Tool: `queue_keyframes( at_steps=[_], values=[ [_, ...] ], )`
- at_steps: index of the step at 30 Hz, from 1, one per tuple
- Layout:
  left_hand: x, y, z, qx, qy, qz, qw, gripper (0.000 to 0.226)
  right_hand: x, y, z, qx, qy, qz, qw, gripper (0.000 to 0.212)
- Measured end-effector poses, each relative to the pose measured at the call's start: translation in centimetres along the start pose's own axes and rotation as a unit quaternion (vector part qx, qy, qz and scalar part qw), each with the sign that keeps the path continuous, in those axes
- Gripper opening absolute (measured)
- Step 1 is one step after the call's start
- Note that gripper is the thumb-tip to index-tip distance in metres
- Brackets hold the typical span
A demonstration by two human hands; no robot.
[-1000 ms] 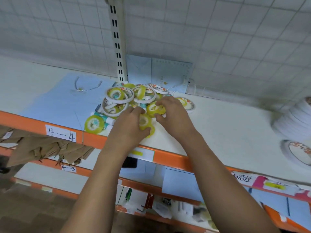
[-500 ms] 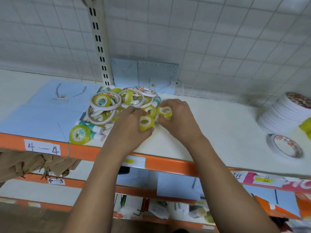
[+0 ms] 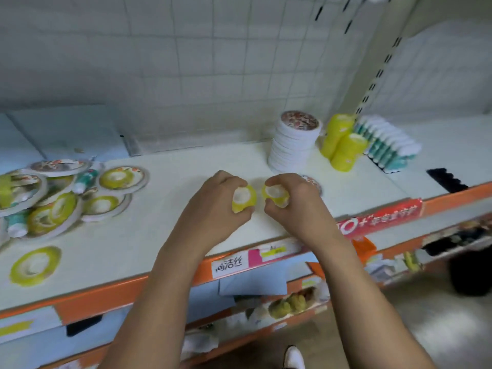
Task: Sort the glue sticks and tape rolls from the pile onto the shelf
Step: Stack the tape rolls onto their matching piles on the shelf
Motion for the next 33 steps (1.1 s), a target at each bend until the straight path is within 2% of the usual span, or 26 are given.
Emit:
queue_keyframes(
  at_steps=[6,13,17,23,28,33],
  values=[
    [-6.4,8.7,3.3,-0.018,-0.026,-0.003,1.0,0.038,6.0,9.1,-0.9,-0.013,0.008,0.0,1.0,0.038],
    [-12.1,15.3,6.5,-0.004,-0.017,0.029,0.999,0.046,10.8,17.5,-0.5,-0.001,0.015,0.002,1.0,0.038],
    [-12.9,17.7,7.9,0.012,-0.003,0.05,0.999,0.047,13.7,19.2,0.9,0.042,0.034,0.021,0.998,0.037],
    [-11.0,20.0,10.7,0.022,0.066,0.066,0.995,0.048,15.6,20.1,5.4,0.093,0.042,0.031,0.994,0.046],
    [-10.9,20.9,12.6,0.036,0.074,0.075,0.994,0.048,14.4,21.8,7.8,0.084,0.017,0.046,0.995,0.059],
    [-11.2,21.5,14.0,0.039,0.091,0.067,0.993,0.046,12.8,23.1,8.2,0.076,-0.008,0.053,0.996,0.051]
  ],
)
Point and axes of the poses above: each hand's wrist, its own z-axis towards the middle knuckle, its own x-axis out of the back of the hand, y = z × x, the point moved 5 cm from there along z, towards the middle knuckle, and after that the axes turned 12 degrees about x, right-handed, at the moved point
